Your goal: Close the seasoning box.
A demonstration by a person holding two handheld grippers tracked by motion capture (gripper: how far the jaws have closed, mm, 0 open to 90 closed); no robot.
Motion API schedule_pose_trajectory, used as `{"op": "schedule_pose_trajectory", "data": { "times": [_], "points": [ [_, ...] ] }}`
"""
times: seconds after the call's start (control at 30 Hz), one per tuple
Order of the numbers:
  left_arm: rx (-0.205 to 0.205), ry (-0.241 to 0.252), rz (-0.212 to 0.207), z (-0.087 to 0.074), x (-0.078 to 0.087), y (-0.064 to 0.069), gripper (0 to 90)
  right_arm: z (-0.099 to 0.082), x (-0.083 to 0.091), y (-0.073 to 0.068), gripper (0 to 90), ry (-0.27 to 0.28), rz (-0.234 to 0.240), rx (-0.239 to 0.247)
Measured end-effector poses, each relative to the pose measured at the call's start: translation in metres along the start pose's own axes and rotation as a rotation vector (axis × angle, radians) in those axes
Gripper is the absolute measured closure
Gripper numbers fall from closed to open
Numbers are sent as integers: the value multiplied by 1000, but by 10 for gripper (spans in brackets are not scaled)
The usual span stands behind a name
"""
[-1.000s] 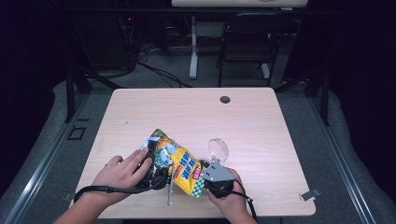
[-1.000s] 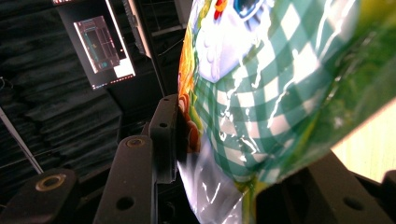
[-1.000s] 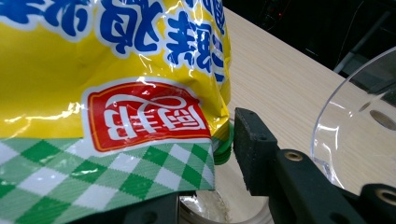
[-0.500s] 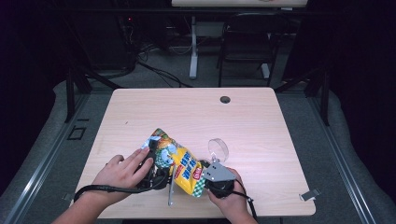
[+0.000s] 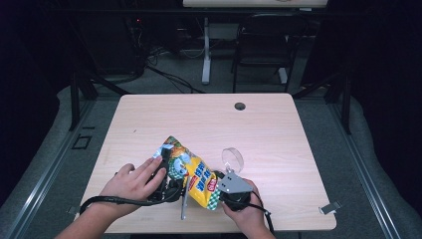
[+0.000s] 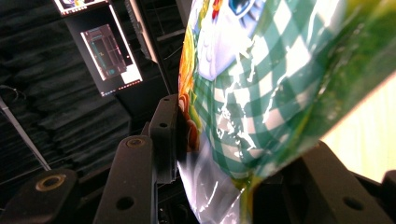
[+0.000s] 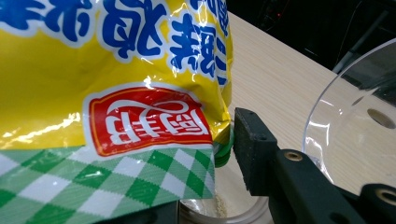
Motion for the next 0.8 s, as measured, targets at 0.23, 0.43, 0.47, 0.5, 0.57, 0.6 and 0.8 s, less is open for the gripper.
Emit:
{"op": "schedule_pose_trajectory", "data": {
  "times": [0.23, 0.43, 0.47, 0.5, 0.57, 0.6, 0.8],
  "points": [
    [-10, 1, 14, 1, 1, 0, 591, 0, 0, 0, 709, -5, -2, 0],
    [-20, 1, 15, 2, 1, -1, 591, 0, 0, 1, 709, -4, -3, -1],
    [-20, 1, 15, 2, 1, -1, 590, 0, 0, 1, 709, -4, -3, -1],
    [-25, -1, 11, 3, 1, -2, 590, -1, 0, 1, 709, -7, -5, -1],
    [-28, 2, 22, 3, 1, -2, 591, -1, 0, 1, 709, -6, -4, -1],
    [-28, 2, 21, 3, 1, -2, 591, 0, 0, 1, 709, -8, -6, -2],
    [-35, 2, 8, 4, 0, -3, 591, -1, 0, 1, 709, -19, -2, 7]
  ]
}}
Point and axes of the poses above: each handheld gripper's, and its own axes: x roughly backward along the jaws, z roughly out of its top, y roughly to its right, the point moved 1 cm from there along -x, roughly forward along the jaws, and after that the axes turned 15 degrees about z, right-handed, at the moved point
